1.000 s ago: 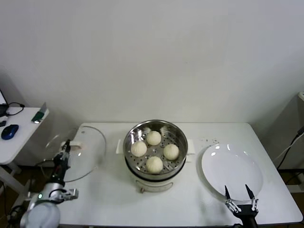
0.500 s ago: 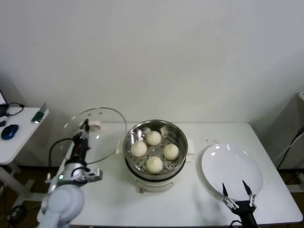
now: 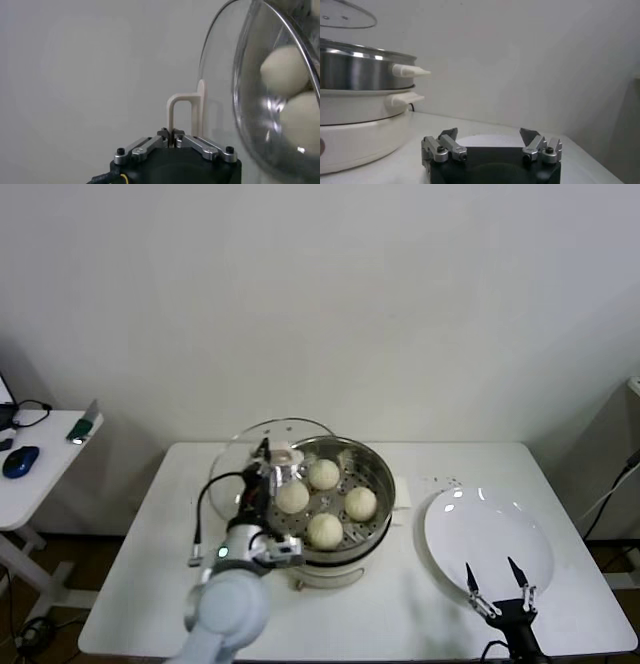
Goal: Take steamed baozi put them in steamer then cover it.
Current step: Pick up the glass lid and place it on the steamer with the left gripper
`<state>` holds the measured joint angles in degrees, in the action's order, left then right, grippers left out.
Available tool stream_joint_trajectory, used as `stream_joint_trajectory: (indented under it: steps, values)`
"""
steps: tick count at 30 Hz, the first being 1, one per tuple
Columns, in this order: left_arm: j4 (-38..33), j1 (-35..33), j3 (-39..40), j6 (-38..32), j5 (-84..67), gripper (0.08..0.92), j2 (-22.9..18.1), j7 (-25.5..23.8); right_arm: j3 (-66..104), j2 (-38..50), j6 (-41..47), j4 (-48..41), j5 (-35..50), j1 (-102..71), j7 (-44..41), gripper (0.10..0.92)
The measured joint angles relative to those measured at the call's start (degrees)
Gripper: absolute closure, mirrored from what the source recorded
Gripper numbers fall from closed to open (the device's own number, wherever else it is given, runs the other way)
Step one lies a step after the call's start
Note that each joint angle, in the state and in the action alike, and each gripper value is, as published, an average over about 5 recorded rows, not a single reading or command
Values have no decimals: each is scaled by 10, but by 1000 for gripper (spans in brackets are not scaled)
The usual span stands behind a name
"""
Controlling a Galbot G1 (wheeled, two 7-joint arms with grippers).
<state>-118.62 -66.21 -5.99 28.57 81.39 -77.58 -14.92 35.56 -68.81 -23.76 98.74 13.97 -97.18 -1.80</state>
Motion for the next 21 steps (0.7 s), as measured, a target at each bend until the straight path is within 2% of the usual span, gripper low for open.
stream_joint_trajectory:
  steps: [10, 21]
  values:
    - [47, 18, 63, 10, 86, 863, -100, -7, -1, 10, -8, -11, 10, 5, 1, 203]
    - [92, 11, 79, 11, 132, 863, -144, 6, -2, 12, -13, -16, 18, 9, 2, 203]
